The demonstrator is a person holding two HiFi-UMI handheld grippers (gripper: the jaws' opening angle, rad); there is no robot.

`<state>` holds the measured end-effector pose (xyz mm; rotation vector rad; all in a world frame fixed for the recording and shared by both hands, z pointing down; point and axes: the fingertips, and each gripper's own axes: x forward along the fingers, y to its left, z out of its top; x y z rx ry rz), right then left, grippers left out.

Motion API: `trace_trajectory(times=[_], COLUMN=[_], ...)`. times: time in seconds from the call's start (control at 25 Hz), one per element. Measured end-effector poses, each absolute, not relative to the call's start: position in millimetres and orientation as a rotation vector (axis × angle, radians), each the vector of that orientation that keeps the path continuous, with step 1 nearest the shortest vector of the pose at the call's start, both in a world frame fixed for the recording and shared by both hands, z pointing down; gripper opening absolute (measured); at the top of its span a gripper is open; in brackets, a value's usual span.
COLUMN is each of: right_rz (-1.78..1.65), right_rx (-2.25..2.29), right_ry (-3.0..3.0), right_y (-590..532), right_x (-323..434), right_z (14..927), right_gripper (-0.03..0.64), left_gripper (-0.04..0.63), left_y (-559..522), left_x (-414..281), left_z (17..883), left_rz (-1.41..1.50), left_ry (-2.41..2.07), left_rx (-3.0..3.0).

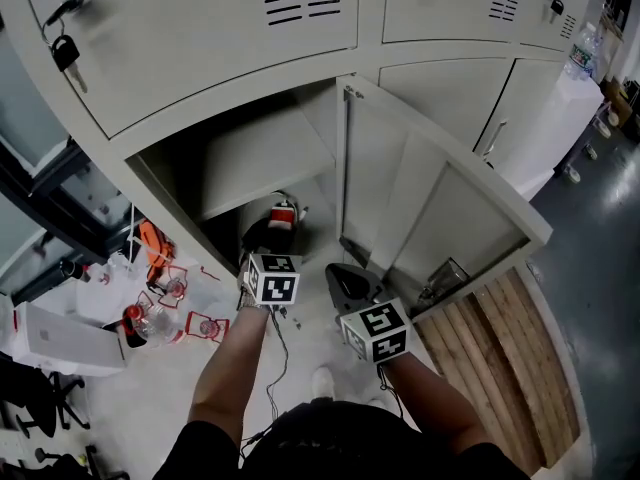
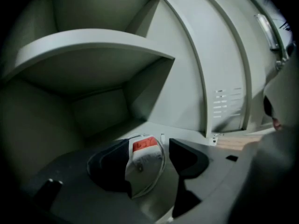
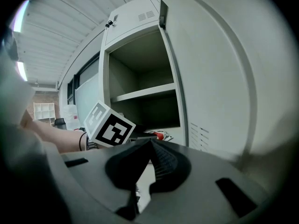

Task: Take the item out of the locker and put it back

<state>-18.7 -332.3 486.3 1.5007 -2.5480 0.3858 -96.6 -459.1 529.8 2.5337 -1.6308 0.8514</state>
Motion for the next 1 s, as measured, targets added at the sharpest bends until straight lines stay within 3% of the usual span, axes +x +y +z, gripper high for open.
trace_trajectory(times=[0.32, 0.64, 1.0], right_rz=[0.355, 0.324, 0.267], right_rx=[1.422, 1.335, 1.21], right_ry=[-2.581, -2.634, -2.678], right_y=[-298.0, -248.7, -190.2], right_x=[-19.6, -11.9, 5.6], right_z=[477.5, 468.4, 464.7], right_gripper=[-0.003, -0.003, -0.004], left_gripper=[0.214, 0.017, 0.005], left_y=[-405.9, -328.0, -228.5], left_x=[-103.3, -108.3, -92.4], left_z=[504.6, 477.6, 452.1], left_rz=[0.754, 0.625, 0.466], left_ry=[-1.691, -1.787, -1.868], left_rx=[2.517, 2.444, 2.405])
